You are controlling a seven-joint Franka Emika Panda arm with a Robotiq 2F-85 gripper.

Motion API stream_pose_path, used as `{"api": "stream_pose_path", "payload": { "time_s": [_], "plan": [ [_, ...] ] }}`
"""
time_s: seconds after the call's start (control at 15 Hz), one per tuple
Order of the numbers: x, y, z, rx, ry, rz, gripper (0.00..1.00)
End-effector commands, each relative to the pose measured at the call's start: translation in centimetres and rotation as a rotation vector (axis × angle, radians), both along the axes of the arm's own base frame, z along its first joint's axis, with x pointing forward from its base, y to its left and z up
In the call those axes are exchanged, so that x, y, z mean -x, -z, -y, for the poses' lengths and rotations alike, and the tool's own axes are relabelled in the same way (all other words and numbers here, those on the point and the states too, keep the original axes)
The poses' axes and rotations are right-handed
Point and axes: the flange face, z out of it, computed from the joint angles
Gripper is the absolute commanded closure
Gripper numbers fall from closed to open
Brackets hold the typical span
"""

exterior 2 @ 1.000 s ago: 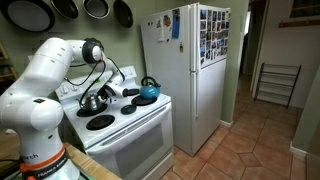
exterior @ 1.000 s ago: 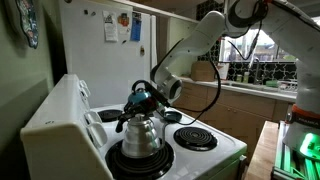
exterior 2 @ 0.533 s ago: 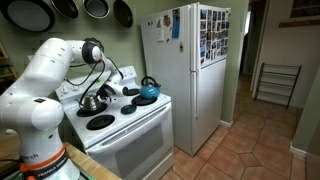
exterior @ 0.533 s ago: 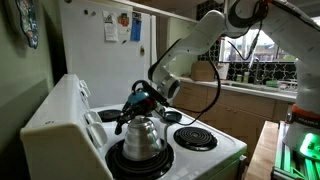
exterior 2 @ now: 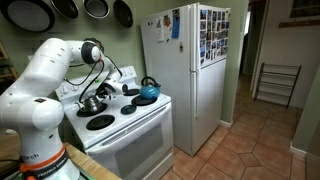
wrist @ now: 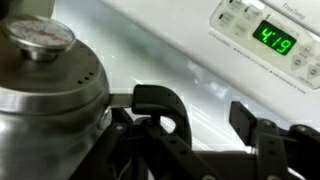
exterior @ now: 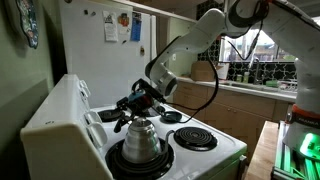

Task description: Pick up the silver stove top kettle on the middle of the rear stove plate and put it on the left rear stove plate

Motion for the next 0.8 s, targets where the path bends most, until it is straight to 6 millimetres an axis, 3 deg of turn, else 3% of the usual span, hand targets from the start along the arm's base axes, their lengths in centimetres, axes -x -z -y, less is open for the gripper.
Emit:
{"api": "stream_pose_path", "payload": {
  "time_s": [0.0,0.4,0.73],
  "plan": [
    [0.1,-0.1,-0.1,0.055,0.000,-0.043,0.00],
    [0.5,-0.6,1.1,0.248,0.072,-0.095,0.00],
    [2.4,-4.7,2.7,0.457,0.195,-0.119,0.00]
  ]
}}
